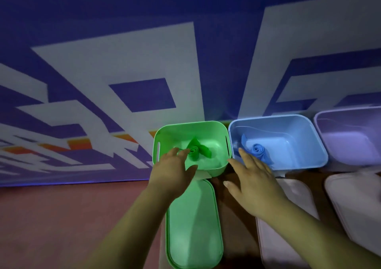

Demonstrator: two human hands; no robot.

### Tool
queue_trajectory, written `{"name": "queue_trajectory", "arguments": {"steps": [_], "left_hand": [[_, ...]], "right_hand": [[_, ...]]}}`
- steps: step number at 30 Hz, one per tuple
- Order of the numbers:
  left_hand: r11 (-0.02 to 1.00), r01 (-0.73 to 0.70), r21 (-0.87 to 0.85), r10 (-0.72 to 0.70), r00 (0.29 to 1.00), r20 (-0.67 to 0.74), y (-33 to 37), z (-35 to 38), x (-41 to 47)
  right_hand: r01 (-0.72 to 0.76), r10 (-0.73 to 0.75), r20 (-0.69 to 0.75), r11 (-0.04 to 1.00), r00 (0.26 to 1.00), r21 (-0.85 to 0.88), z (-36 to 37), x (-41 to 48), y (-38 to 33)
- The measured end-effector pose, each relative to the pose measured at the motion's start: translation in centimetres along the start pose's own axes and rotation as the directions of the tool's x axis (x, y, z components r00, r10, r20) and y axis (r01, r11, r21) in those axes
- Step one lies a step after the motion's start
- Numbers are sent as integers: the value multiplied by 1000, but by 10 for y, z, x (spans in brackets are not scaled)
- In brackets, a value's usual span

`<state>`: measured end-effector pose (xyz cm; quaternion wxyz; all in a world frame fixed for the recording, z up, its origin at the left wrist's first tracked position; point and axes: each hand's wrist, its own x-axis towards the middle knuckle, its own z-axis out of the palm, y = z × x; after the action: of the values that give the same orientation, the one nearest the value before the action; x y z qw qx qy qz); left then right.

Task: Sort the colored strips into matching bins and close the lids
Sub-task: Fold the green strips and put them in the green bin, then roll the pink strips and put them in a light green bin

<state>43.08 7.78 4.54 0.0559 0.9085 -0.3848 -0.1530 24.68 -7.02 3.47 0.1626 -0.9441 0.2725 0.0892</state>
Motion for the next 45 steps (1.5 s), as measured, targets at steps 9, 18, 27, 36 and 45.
{"name": "queue_trajectory", "arguments": {"steps": [9, 18, 27, 36, 45], "left_hand": [[998, -37, 42, 38, 999, -7, 23, 34, -128], [973, -228, 34, 219, 961, 168, 53, 78, -169], [911, -411, -42, 410, 886, 216, 127, 99, -173], [881, -460, -112, 472, 838, 274, 252, 136, -166], [870, -485, -84, 487, 819, 303, 397, 204, -148]], "right_hand": [[-140, 140, -8, 990, 990, -9, 6, -108, 3], [-408, 408, -16, 909, 913, -79, 34, -217, 38], [-573, 578, -12, 811, 816, 121, 37, -295, 91], [-609, 619, 14, 767, 785, 201, 39, -337, 202], [-594, 596, 47, 784, 801, 181, 44, -345, 357]]}}
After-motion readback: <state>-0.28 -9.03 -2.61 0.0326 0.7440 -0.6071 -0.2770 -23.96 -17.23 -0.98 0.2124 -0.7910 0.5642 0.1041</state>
